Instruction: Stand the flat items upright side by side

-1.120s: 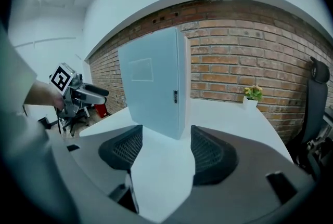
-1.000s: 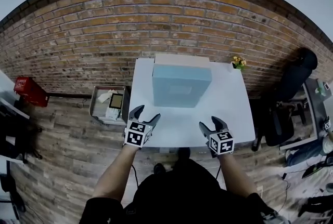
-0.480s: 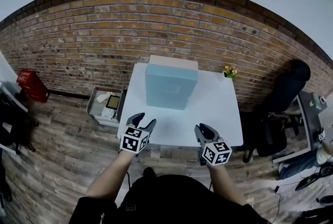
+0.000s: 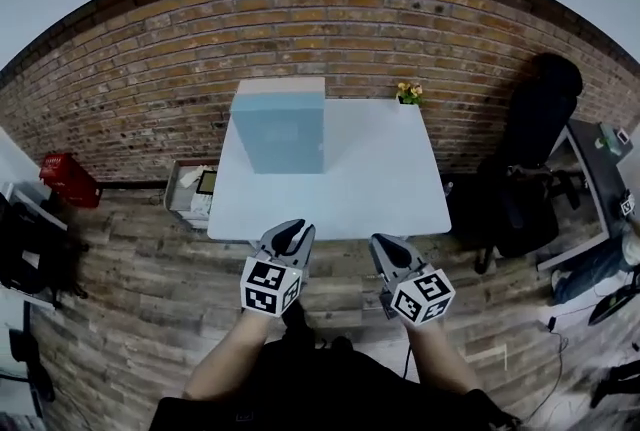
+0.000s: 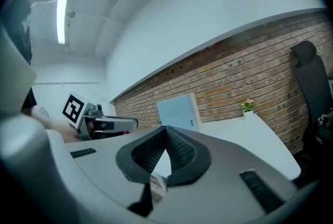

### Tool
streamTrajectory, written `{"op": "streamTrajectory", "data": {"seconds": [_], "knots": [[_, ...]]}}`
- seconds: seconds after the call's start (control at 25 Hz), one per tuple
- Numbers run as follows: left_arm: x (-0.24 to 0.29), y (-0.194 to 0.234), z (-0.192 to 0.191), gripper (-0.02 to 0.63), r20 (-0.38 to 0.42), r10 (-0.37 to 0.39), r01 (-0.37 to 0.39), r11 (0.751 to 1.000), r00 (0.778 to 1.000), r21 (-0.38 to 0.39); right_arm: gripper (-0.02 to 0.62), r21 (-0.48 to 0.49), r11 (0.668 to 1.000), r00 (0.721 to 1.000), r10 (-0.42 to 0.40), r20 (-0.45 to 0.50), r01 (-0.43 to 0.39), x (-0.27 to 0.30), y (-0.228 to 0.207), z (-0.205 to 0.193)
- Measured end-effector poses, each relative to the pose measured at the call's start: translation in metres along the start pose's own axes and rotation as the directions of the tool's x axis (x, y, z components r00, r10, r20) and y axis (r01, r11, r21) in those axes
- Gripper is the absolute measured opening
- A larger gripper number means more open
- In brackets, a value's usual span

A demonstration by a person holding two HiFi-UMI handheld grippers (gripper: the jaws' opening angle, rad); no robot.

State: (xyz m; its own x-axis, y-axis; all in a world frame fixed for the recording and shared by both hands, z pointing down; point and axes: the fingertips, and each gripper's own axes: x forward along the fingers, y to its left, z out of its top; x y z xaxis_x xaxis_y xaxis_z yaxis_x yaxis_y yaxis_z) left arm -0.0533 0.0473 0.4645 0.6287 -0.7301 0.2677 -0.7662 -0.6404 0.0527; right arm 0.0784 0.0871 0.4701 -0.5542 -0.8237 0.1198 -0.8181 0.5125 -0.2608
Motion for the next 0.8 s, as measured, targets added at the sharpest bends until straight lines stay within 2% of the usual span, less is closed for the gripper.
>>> {"op": "streamTrajectory", "data": {"seconds": [0.16, 0.28, 0.36, 0.52, 0.64, 0.72, 0.8], "knots": [[-0.018, -0.012, 0.010, 0.067, -0.012, 0.048, -0.047, 0.997, 0.999, 0.061, 0.015, -0.018, 0.999, 0.999, 0.034, -0.016, -0.035, -0.016, 0.012, -0.009], [-0.027, 0.000, 0.023, 0.035, 0.021, 0.059, -0.059, 0.998, 0.998, 0.024, 0.015, -0.076, 0.995, 0.998, 0.055, -0.030, -0.057, -0.017, 0.018, -0.003], [-0.031, 0.012, 0.036, 0.025, 0.051, 0.075, -0.074, 0.997, 0.996, -0.013, 0.015, -0.126, 0.991, 0.998, 0.048, -0.041, -0.053, -0.017, 0.013, 0.004], [-0.044, 0.048, 0.065, 0.018, 0.085, 0.130, -0.129, 0.992, 0.988, -0.010, 0.015, -0.191, 0.982, 1.000, -0.003, -0.017, 0.000, -0.007, -0.003, 0.038], [-0.054, 0.078, 0.076, 0.017, 0.078, 0.117, -0.116, 0.993, 0.990, -0.014, 0.015, -0.227, 0.974, 1.000, 0.002, 0.019, 0.002, 0.010, 0.003, 0.068], [-0.060, 0.098, 0.079, 0.017, 0.068, 0.118, -0.118, 0.993, 0.991, -0.001, 0.015, -0.219, 0.976, 0.999, 0.019, 0.049, -0.008, 0.023, 0.009, 0.085], [-0.072, 0.115, 0.077, 0.017, 0.066, 0.151, -0.153, 0.988, 0.986, 0.021, 0.015, -0.194, 0.981, 0.998, 0.028, 0.059, -0.016, 0.032, 0.017, 0.093]]}}
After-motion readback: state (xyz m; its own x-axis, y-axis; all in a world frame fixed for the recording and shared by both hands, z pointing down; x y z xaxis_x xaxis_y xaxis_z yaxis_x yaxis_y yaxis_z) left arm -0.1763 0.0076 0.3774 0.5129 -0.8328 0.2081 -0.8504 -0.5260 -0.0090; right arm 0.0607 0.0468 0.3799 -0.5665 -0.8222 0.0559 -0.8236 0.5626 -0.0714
